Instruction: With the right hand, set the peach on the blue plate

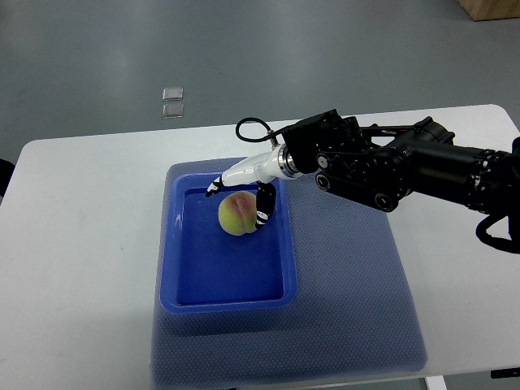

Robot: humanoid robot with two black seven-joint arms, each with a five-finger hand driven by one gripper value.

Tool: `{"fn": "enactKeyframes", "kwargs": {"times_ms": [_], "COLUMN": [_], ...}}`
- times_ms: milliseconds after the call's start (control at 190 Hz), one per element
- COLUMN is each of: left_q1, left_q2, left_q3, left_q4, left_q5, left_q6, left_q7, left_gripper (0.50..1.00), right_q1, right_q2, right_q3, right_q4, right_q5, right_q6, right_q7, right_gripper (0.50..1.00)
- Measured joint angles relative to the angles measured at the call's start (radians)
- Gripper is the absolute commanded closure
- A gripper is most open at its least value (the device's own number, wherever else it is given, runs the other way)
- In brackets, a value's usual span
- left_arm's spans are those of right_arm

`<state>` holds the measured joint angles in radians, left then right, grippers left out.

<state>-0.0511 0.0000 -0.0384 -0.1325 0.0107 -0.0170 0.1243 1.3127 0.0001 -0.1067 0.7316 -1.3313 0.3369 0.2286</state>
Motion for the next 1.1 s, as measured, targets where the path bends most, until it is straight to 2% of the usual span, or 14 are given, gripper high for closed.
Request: {"fn": "enactKeyframes", "kwargs": {"times_ms": [295, 426, 600, 795, 1100], "left_q1": [-0.001, 0.000, 0.001, 0.000, 0.000], "left_q2": [0.000, 0.000, 0.000, 0.000, 0.000], "left_q3": [0.001, 0.002, 0.002, 0.002, 0.001], "left_q4": [0.001, 0.002, 0.002, 0.002, -0.003], "left_q5": [0.000, 0.000, 0.000, 0.000, 0.000], "left_q6": [0.000, 0.000, 0.000, 0.000, 0.000], "left_q7": [0.000, 0.000, 0.000, 0.000, 0.000], "left_gripper": [0.500, 0.500, 0.500, 0.500, 0.500], "right_q1": [0.074, 0.071, -0.029, -0.150, -0.267], "right_q2": [-0.001, -0.062, -0.141, -0.160, -0.215], "right_q3": [0.090, 0.163, 0.308, 0.478, 0.559], "right_q4": [-0.003, -0.035, -0.145, -0.272, -0.299], "right_q5": [0.170, 0.299, 0.511, 0.755, 1.061], "right_q6": [-0.006, -0.028, -0.099, -0.150, -0.189], "right_q7": [-0.003, -0.005, -0.018, -0.040, -0.042], "right_gripper": [0.574, 0.574, 0.574, 0.574, 0.574]}}
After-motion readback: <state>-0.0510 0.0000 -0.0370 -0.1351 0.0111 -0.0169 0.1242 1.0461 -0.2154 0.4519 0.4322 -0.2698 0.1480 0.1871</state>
